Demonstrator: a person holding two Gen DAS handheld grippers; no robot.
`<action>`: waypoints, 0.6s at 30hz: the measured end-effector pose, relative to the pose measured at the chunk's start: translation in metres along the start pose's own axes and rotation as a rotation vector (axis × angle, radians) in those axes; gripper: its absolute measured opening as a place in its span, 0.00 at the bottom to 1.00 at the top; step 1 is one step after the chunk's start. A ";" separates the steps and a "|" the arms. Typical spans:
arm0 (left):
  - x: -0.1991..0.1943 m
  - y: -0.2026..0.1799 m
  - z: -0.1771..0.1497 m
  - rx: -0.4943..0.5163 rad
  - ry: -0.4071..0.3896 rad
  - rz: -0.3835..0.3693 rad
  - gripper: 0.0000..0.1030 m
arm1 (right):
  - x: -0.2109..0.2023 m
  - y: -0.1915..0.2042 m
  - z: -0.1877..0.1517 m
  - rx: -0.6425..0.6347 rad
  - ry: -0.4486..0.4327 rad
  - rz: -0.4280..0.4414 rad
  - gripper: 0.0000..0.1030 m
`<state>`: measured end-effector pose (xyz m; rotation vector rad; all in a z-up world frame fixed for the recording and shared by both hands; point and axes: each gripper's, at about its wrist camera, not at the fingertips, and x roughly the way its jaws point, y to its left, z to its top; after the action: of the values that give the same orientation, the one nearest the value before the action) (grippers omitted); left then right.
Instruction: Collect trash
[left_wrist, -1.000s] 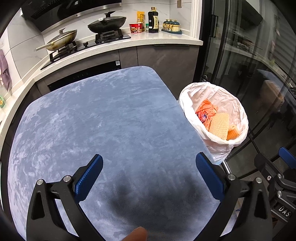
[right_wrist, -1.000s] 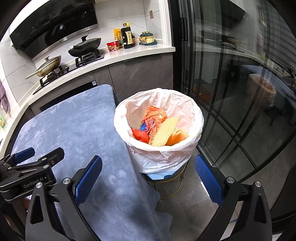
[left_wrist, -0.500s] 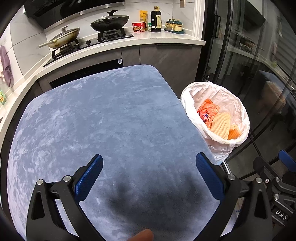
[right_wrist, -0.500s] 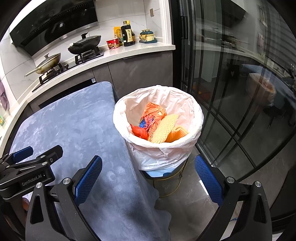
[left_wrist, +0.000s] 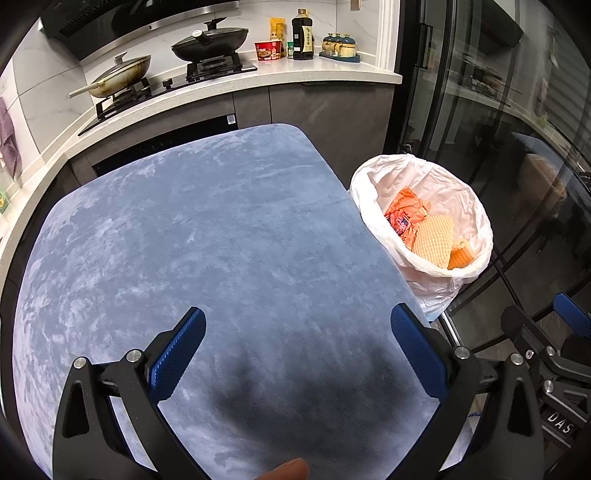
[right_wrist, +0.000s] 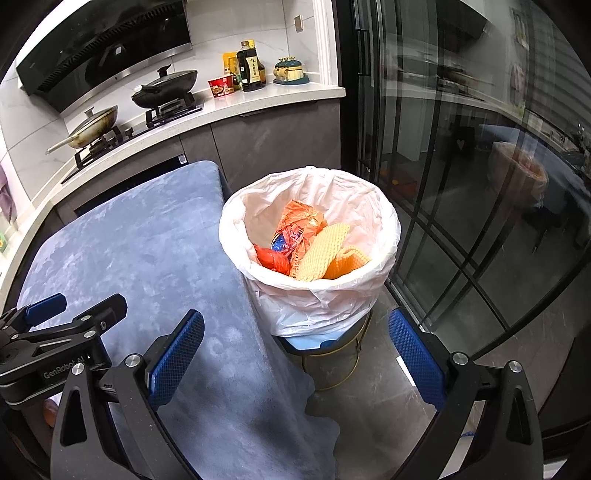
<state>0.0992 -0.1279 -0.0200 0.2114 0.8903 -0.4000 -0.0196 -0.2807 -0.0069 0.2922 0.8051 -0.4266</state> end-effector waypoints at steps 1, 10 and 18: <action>0.001 -0.001 0.000 0.000 0.003 0.001 0.93 | 0.000 0.000 0.000 0.000 0.000 0.000 0.94; 0.001 -0.006 -0.003 0.009 0.004 -0.001 0.93 | 0.001 0.001 -0.001 0.003 -0.001 0.001 0.94; 0.003 -0.010 -0.007 0.002 0.022 -0.001 0.93 | 0.001 0.001 -0.003 -0.002 0.004 0.002 0.94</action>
<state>0.0915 -0.1356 -0.0270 0.2176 0.9114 -0.4005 -0.0202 -0.2785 -0.0098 0.2920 0.8089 -0.4235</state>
